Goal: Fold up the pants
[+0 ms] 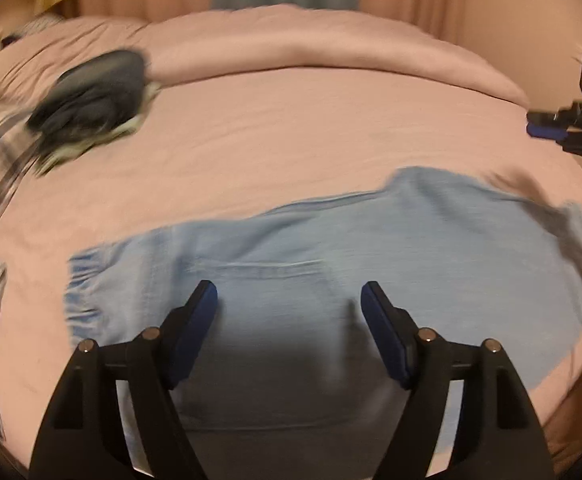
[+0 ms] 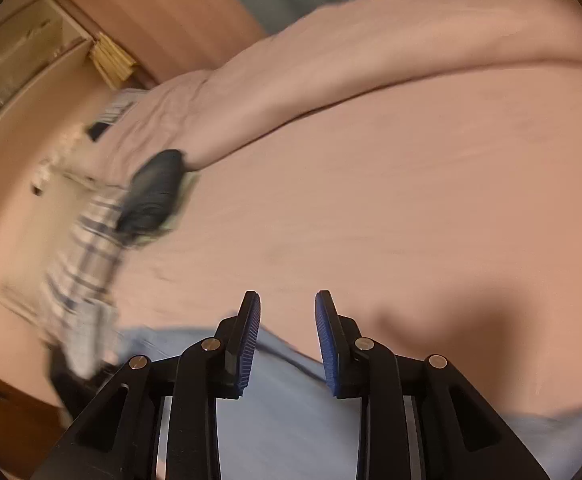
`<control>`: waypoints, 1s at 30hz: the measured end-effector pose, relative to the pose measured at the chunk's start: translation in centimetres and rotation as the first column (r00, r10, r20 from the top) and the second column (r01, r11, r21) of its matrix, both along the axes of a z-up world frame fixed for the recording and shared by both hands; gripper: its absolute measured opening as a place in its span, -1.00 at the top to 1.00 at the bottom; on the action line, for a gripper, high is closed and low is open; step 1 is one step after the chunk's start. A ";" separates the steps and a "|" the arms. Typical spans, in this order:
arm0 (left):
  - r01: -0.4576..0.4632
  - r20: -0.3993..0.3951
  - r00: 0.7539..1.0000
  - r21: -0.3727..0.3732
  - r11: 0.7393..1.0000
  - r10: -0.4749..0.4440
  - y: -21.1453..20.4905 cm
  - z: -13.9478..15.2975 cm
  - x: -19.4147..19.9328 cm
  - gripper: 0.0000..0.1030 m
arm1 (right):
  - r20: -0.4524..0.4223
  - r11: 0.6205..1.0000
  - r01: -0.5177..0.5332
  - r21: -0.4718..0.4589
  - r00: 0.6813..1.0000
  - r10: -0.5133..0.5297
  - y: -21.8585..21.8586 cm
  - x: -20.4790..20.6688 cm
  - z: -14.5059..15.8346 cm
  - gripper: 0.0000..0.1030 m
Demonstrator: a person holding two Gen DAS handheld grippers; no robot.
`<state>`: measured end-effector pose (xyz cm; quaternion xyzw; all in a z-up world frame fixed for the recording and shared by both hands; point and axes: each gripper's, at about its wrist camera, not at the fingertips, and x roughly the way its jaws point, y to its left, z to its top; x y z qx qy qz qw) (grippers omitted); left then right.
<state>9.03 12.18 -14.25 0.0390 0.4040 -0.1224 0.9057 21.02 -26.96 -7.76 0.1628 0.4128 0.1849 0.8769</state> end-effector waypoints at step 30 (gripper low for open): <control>0.251 -0.105 0.963 0.018 0.968 -0.247 -14.8 -1.9 4.8 -0.45 | 0.110 0.950 0.208 -0.234 0.976 -0.186 -10.1 -12.3 -4.1 0.01</control>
